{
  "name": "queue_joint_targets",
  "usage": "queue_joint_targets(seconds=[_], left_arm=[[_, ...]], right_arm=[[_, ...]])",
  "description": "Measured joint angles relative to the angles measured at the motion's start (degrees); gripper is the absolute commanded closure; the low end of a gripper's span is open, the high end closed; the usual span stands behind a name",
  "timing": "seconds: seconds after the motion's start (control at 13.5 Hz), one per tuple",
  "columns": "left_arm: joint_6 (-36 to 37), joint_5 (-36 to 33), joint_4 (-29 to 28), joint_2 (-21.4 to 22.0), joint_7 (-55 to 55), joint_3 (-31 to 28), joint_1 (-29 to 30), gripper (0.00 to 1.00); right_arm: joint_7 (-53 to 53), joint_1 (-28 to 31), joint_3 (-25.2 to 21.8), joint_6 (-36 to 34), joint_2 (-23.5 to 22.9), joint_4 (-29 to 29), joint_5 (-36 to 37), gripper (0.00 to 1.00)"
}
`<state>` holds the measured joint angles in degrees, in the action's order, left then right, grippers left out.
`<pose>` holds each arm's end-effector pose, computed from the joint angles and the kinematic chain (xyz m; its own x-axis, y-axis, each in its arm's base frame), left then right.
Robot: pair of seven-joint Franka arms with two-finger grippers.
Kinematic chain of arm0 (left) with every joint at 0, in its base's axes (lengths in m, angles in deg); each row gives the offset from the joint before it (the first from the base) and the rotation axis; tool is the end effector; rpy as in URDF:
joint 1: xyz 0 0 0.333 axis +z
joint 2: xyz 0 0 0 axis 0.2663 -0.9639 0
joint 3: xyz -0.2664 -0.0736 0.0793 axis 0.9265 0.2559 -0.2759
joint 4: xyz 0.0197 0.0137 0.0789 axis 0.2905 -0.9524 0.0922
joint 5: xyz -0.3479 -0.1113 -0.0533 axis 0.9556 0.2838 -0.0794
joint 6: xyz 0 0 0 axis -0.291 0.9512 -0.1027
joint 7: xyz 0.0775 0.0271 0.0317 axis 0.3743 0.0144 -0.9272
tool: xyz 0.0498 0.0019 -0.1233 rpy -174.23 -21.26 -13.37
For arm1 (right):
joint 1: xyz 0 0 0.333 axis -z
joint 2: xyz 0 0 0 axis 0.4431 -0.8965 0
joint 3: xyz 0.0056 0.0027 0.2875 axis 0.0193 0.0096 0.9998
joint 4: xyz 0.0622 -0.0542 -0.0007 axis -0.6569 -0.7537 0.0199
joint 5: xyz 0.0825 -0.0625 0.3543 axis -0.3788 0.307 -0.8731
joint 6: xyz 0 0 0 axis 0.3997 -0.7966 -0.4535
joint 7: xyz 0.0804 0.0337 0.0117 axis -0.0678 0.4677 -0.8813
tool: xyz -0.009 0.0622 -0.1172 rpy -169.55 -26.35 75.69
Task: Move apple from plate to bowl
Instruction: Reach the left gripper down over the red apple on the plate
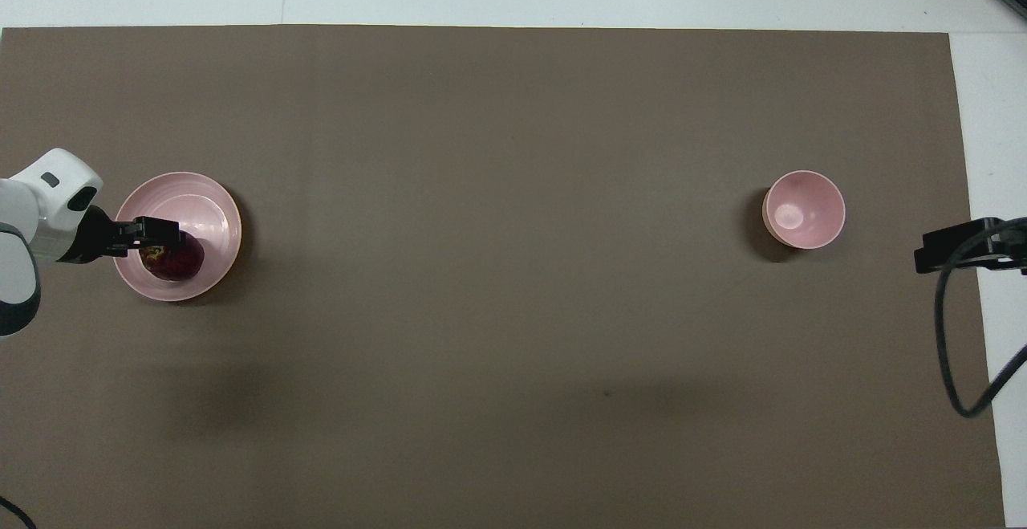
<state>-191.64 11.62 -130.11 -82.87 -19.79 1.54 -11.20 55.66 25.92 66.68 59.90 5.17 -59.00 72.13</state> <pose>0.5459 0.0684 0.3187 0.9970 0.0755 0.0182 0.0722 -0.9875 0.1403 0.4905 -0.0063 0.6084 0.9969 -0.0461 -0.0633 -0.0446 -0.9987 0.0245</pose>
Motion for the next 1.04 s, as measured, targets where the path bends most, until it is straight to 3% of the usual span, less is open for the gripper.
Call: queue_joint_targets(seconds=[0.37,0.44,0.52,0.59,1.04], left_arm=[[-1.9,0.0,-0.3,-2.9,-0.1,0.8,-0.8,0.0],[-2.1,0.0,-0.3,-3.5,-0.3,0.9,-1.0,0.37],[-2.1,0.0,-0.3,-3.8,-0.3,0.9,-1.1,0.93],[-2.1,0.0,-0.3,-3.9,-0.3,0.9,-1.0,1.0],[-2.0,0.0,0.5,-4.0,-0.2,0.3,-0.8,1.0]], right_arm=[[0.0,0.0,0.0,0.0,0.0,0.0,0.0,0.0],[0.0,0.0,0.0,0.0,0.0,0.0,0.0,0.0],[0.0,0.0,0.0,0.0,0.0,0.0,0.0,0.0],[0.0,0.0,0.0,0.0,0.0,0.0,0.0,0.0],[0.0,0.0,0.0,0.0,0.0,0.0,0.0,0.0]])
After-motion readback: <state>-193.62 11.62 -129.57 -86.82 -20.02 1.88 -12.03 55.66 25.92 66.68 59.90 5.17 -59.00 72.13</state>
